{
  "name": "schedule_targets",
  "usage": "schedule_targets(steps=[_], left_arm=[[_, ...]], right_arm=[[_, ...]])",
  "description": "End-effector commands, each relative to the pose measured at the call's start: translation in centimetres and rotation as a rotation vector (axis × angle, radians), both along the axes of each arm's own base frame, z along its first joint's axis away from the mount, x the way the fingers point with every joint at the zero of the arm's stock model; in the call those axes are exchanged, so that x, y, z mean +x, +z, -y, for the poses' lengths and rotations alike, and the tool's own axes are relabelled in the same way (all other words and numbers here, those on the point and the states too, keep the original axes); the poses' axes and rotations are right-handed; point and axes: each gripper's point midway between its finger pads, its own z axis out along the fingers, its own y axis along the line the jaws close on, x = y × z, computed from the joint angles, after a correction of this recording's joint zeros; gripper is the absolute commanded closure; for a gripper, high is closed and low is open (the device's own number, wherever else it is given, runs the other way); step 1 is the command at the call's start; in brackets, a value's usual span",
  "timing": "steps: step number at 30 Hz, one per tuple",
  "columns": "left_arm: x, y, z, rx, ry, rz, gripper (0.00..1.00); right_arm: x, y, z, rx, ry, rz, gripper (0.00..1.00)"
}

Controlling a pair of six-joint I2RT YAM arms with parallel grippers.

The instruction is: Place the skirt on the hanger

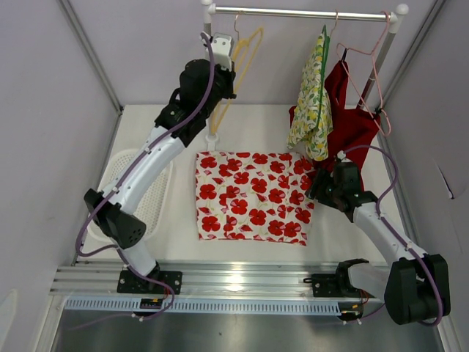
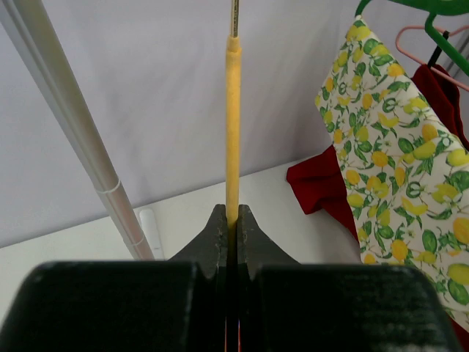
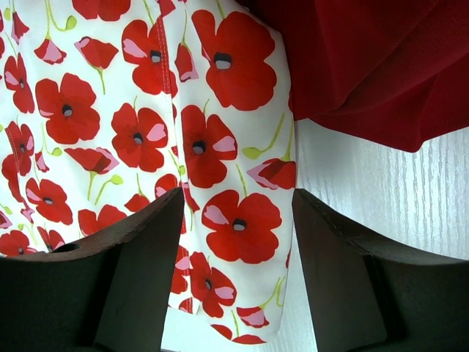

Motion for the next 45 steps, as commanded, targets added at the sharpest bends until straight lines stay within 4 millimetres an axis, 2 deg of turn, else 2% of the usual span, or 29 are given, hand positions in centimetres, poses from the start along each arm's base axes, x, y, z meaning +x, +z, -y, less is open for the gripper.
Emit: schedule_targets(steps=[1,4,5,6,7,8,9,10,11,12,14,15,16,17,19,20,21,22,24,25,27,29,30,32,33,35,41,43,45], left_arm=[[-2.6,4.2,-0.9,-0.054,-0.049,0.095,1.00],[-3.9,3.7,-1.2,-0.052,-0.080,0.076,1.00],[-4.7,2.1,-1.4,-0.045,-0.091,0.044,1.00],[-5.4,2.4,-1.5,-0.052,-0.108,0.050,1.00],[-5.9,0.9,-1.6,-0.043,-0.118,0.024,1.00],[-7.2,0.7,-2.2,-0.065,-0.129,0.027,1.00],[-8.0,-1.1,-2.1,-0.060,-0.157,-0.004,1.00],[-8.8,-1.3,-2.2,-0.084,-0.171,-0.010,1.00],[-9.4,-2.9,-2.4,-0.087,-0.180,-0.037,1.00],[-10.9,-3.7,-3.0,-0.100,-0.192,-0.050,1.00],[-13.1,-4.0,-2.4,-0.159,-0.274,-0.061,1.00],[-14.0,-8.2,-2.2,-0.144,-0.302,-0.141,1.00],[-15.8,-7.5,-2.2,-0.198,-0.351,-0.140,1.00],[-16.8,-9.4,-1.9,-0.204,-0.382,-0.176,1.00],[-19.3,-10.8,-1.9,-0.232,-0.438,-0.202,1.00],[-20.7,-12.5,-1.3,-0.229,-0.487,-0.244,1.00],[-21.6,-12.8,-1.0,-0.239,-0.520,-0.252,1.00],[-22.9,-14.7,-0.9,-0.251,-0.545,-0.297,1.00],[-25.4,-15.0,0.4,-0.275,-0.648,-0.315,1.00],[-26.5,-16.5,0.7,-0.285,-0.670,-0.363,1.00],[-28.7,-16.7,1.8,-0.307,-0.754,-0.359,1.00],[-30.5,-18.7,2.7,-0.296,-0.804,-0.411,1.00],[-31.0,-20.0,3.0,-0.282,-0.815,-0.442,1.00],[-32.3,-20.5,4.0,-0.291,-0.869,-0.458,1.00],[-32.8,-22.3,4.2,-0.279,-0.877,-0.502,1.00],[-33.6,-23.7,4.8,-0.289,-0.908,-0.531,1.00],[-34.3,-26.8,6.5,-0.277,-0.965,-0.599,1.00],[-34.4,-28.1,7.1,-0.269,-0.978,-0.628,1.00],[-34.4,-28.4,7.4,-0.284,-0.984,-0.632,1.00]], right_arm=[[0.8,2.1,0.2,-0.007,0.003,0.058,0.34],[0.7,2.5,0.3,-0.009,-0.003,0.062,0.33],[0.7,2.7,0.4,-0.010,-0.003,0.065,0.33],[0.5,2.7,0.4,-0.009,-0.002,0.059,0.32],[0.6,3.1,0.3,-0.008,-0.001,0.063,0.32],[0.5,3.3,0.3,-0.006,-0.001,0.061,0.32],[0.4,3.5,0.3,-0.004,0.003,0.063,0.32],[0.5,4.1,0.2,-0.003,0.007,0.073,0.32],[0.2,4.5,0.3,-0.006,0.008,0.072,0.32],[0.1,4.7,0.3,-0.009,0.012,0.075,0.32],[-0.2,5.3,0.4,-0.023,0.019,0.078,0.32],[-0.3,5.7,0.5,-0.028,0.019,0.084,0.32],[-0.4,5.9,0.6,-0.032,0.023,0.086,0.32],[-0.5,6.4,0.6,-0.032,0.024,0.094,0.32],[-1.1,7.1,0.7,-0.035,0.023,0.099,0.32],[-1.3,7.5,0.8,-0.035,0.017,0.108,0.32],[-1.7,7.7,0.8,-0.035,0.018,0.108,0.32],[-1.9,8.2,0.7,-0.029,0.019,0.123,0.32],[-2.4,8.6,0.4,-0.017,0.023,0.119,0.32],[-2.6,8.7,0.1,-0.012,0.031,0.121,0.32],[-3.0,8.9,-0.4,-0.009,0.035,0.117,0.33],[-3.3,9.5,-0.9,-0.029,0.041,0.133,0.33],[-3.6,9.5,-0.8,-0.040,0.032,0.129,0.32],[-4.2,9.9,-1.4,-0.043,0.052,0.135,0.33],[-4.5,10.1,-1.5,-0.042,0.048,0.137,0.33],[-5.3,9.6,-1.6,-0.059,0.055,0.127,0.35],[-6.7,8.7,-2.5,-0.049,0.048,0.093,0.41],[-7.2,7.7,-3.1,-0.039,0.048,0.057,0.42],[-8.0,6.3,-3.6,-0.043,0.054,0.028,0.42]])
